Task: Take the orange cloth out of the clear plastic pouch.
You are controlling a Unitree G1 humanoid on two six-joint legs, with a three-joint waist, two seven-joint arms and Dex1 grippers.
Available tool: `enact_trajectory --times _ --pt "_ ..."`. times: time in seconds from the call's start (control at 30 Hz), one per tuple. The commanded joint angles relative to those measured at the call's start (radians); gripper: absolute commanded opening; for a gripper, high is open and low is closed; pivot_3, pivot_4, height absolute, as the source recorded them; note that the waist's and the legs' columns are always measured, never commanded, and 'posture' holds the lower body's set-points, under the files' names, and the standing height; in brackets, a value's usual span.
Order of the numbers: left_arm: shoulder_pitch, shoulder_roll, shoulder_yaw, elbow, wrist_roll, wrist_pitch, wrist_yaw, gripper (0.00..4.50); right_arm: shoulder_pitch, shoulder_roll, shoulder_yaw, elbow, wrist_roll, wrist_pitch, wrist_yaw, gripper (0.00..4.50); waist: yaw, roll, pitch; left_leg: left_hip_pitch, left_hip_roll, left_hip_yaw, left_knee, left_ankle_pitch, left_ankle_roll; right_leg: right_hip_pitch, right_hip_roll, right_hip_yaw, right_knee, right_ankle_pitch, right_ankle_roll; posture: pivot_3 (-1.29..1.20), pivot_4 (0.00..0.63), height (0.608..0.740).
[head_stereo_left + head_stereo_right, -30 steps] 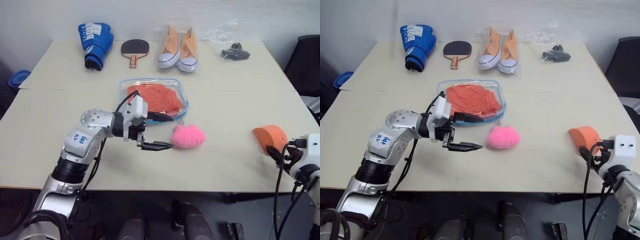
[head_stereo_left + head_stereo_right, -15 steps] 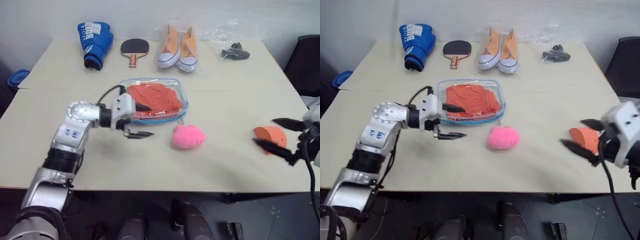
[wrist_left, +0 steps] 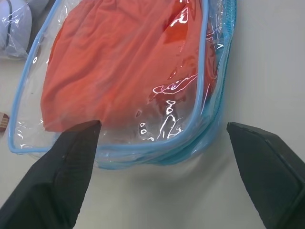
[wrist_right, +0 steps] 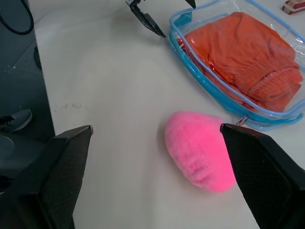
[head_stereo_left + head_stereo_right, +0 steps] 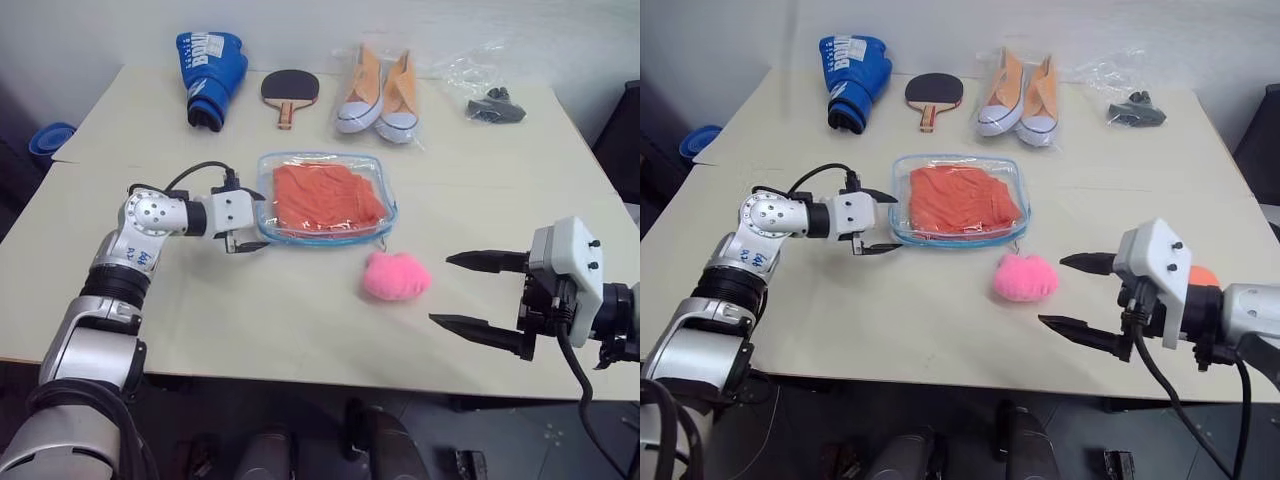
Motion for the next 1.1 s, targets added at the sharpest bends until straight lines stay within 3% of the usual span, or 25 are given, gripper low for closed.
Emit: enact_trajectory --times 0.03,0.33,0.67,1.07,1.1 --pt "-0.022 -0.005 0.021 0.002 -0.020 -0.016 -0.008 3.31 0.001 -0.002 -0.005 -0.010 -0.001 -0.029 -0.011 4.50 0.000 0.000 0.000 0.000 0.000 0.000 0.000 0.000 0.001 0.000 0.000 0.000 0.000 0.000 0.000 0.00 0.150 0.740" --pt "-0.003 -0.005 0.018 -0.012 -0.039 -0.040 -0.089 0.57 -0.009 -0.010 0.016 -0.001 0.019 -0.038 -0.027 4.50 -0.005 0.000 0.000 0.001 -0.001 0.000 0.000 0.001 0.002 0.001 -0.002 0.002 0.000 0.002 0.001 0.00 0.150 0.740" --pt "0.088 0.110 0.060 -0.118 -0.179 -0.131 -0.347 0.57 -0.024 -0.047 0.032 0.038 0.023 -0.040 0.022 4.50 -0.012 0.000 0.000 0.002 -0.001 0.001 0.001 0.001 0.002 0.001 -0.001 0.003 0.001 0.002 0.001 0.00 0.150 0.740" --pt "0.095 0.110 0.101 -0.154 -0.192 0.021 -0.290 0.57 -0.066 -0.048 0.068 0.069 0.013 -0.057 0.019 4.50 -0.007 0.000 0.000 -0.005 -0.001 -0.002 0.011 -0.001 0.006 0.000 -0.002 0.002 0.001 0.003 0.003 0.00 0.150 0.740" --pt "0.103 0.108 0.107 -0.183 -0.217 0.063 -0.306 0.75 -0.068 -0.049 0.068 0.071 0.014 -0.058 0.018 4.50 -0.008 0.000 0.000 -0.005 -0.001 -0.002 0.012 -0.002 0.007 0.001 -0.002 0.002 0.001 0.003 0.003 0.00 0.150 0.740"
